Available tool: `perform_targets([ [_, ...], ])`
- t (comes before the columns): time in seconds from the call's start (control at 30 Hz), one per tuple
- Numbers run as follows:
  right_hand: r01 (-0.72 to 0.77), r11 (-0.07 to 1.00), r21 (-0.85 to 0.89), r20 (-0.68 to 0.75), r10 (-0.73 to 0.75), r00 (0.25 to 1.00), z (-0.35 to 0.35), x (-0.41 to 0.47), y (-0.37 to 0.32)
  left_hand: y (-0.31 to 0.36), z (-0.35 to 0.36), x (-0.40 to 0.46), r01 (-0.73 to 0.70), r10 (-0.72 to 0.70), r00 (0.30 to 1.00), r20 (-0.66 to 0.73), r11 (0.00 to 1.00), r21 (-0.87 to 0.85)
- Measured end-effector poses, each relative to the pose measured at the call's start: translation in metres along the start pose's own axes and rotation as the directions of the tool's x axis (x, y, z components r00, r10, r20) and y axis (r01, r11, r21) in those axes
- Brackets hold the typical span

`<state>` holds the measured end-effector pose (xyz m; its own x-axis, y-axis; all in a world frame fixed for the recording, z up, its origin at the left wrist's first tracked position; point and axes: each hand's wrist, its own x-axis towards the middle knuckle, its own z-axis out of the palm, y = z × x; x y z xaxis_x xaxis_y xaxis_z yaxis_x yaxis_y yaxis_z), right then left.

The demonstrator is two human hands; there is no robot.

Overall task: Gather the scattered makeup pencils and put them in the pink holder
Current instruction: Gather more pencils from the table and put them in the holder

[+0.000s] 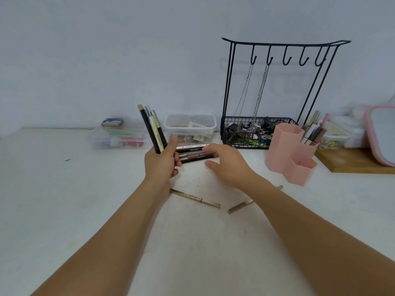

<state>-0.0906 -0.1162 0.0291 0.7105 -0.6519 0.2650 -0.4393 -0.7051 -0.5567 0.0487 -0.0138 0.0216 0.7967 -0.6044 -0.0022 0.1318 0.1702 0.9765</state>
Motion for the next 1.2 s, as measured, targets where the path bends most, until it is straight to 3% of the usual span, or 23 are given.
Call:
perform_targets([
  [0.07, -0.019, 0.986, -0.166, 0.074, 0.031, 0.997, -0.005, 0.002, 0.016, 0.001, -0.003, 0.003, 0.022, -0.023, 0.999, -0.024, 0.999, -0.04],
  [0.2, 0.013, 0.948, -0.318, 0.25, 0.07, 0.966, -0.003, 0.004, 0.032, 0.002, -0.006, 0.004, 0.037, -0.039, 0.999, -0.038, 0.999, -0.04],
  [0.7, 0.031, 0.896, -0.443, 0.122, 0.027, 0.992, -0.009, 0.007, 0.025, 0.004, 0.001, -0.006, 0.068, -0.068, 0.996, 0.051, 0.998, 0.0],
  [0.8, 0.006, 0.958, -0.287, 0.162, 0.043, 0.986, -0.015, 0.008, 0.02, 0.004, 0.003, -0.009, 0.042, -0.041, 0.995, 0.09, 0.999, -0.012],
  [0.93, -0.081, 0.992, 0.094, 0.083, 0.073, 0.994, -0.022, 0.006, 0.006, 0.005, 0.006, -0.01, 0.002, -0.002, 0.992, 0.128, 1.0, -0.003],
  [1.03, -0.126, 0.855, 0.503, 0.09, 0.094, 0.992, -0.024, 0.002, -0.013, 0.006, 0.009, -0.014, 0.0, 0.005, 0.986, 0.167, 1.0, -0.031],
  [1.2, -0.106, 0.592, 0.799, 0.061, 0.095, 0.994, -0.014, -0.006, -0.039, 0.003, 0.015, -0.022, 0.005, 0.02, 0.963, 0.267, 0.996, -0.094],
])
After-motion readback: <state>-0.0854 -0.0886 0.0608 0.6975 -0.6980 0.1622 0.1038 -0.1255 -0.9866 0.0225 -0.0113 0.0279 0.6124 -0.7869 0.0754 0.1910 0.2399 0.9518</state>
